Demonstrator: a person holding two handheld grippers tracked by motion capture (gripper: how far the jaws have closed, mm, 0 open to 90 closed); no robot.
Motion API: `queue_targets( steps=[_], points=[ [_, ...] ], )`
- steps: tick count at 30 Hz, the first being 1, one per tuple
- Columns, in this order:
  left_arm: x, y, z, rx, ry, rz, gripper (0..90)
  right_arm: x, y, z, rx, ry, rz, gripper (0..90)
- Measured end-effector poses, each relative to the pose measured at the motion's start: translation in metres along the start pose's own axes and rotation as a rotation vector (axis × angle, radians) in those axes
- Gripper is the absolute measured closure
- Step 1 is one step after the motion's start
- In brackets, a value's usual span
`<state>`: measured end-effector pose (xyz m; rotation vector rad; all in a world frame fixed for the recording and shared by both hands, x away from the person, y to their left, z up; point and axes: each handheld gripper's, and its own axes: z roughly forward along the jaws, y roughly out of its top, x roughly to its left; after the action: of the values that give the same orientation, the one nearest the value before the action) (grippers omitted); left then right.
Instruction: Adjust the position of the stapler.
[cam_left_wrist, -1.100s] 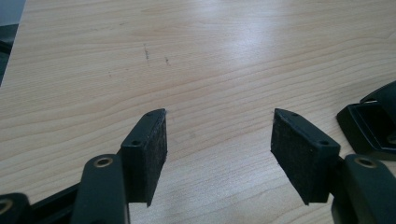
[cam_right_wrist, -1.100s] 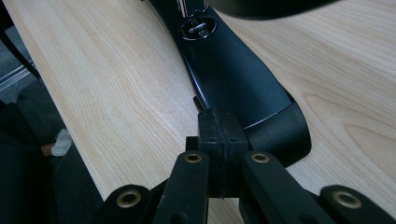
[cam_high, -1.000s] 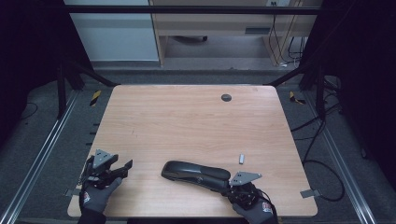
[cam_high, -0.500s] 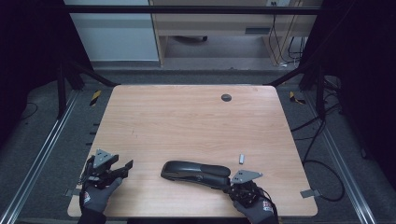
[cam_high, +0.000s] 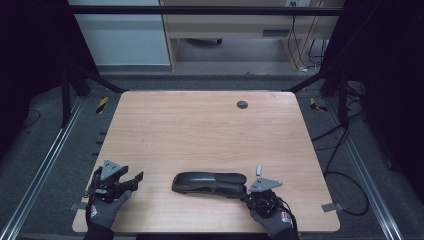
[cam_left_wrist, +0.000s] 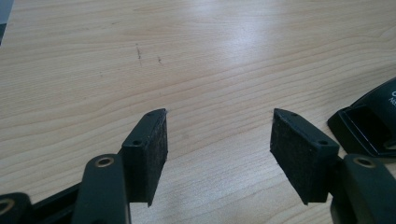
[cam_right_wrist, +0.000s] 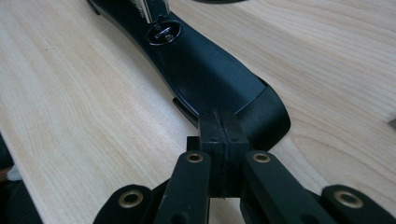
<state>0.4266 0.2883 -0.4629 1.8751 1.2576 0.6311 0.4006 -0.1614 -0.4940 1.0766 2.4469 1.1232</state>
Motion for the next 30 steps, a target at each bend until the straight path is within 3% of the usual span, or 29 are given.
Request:
queue_targets(
  steps=[19,30],
  points=[
    [-0.002,0.001,-0.001,-0.008,-0.002,0.011,36.8,-0.006,0.002,0.003,-0.008,-0.027,0.007,90.0],
    [-0.007,0.003,-0.003,-0.018,-0.012,0.031,37.1,-0.015,0.003,-0.015,-0.099,-0.042,0.041,87.3]
  ],
)
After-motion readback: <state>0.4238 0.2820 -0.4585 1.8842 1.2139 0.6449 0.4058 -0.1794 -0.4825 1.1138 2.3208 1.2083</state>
